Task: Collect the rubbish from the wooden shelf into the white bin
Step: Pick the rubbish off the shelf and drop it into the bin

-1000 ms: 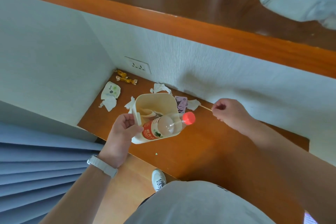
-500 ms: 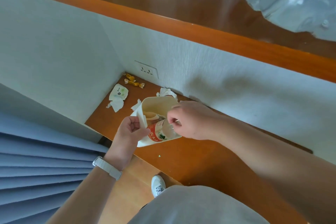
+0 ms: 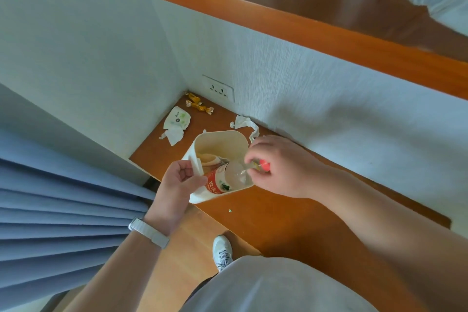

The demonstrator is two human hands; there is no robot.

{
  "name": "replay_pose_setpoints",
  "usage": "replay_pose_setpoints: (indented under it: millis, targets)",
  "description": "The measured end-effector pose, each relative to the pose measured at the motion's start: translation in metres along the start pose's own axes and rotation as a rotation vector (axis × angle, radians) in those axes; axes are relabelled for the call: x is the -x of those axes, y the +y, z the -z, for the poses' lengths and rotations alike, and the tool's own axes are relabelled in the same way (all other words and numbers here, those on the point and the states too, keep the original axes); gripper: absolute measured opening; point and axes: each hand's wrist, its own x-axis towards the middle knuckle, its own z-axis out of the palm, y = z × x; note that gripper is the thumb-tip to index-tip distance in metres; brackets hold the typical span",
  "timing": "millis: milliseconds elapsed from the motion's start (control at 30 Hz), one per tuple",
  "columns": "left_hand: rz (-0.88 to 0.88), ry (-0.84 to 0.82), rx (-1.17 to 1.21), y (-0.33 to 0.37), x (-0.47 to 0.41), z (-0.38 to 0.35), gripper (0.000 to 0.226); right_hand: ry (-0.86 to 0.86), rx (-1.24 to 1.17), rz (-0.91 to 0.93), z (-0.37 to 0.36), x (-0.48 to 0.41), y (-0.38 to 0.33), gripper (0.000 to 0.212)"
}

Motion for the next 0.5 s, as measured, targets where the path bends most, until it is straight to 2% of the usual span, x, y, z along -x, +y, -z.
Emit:
replay_pose_setpoints:
  millis: [133,267,400,500]
  targets:
    - [0.004,-0.001,0.041,-0.006,-0.001,0.006,0.046,0.131,-0.138,-0.246,-0.002,0.015,0.05,0.033]
    - [0.033,0.036,0.064,-0.013,-0.001,0.015,0.033,-0.035,-0.096,-0.525,-0.04,0.027,0.109,0.033]
    - [0.05,0.107,0.135,-0.021,0.001,0.023,0.033,-0.257,-0.025,-0.584,-0.09,0.03,0.139,0.048]
    - [0.057,0.144,0.147,-0.025,0.004,0.027,0.031,-0.229,0.018,-0.584,-0.119,0.021,0.144,0.052]
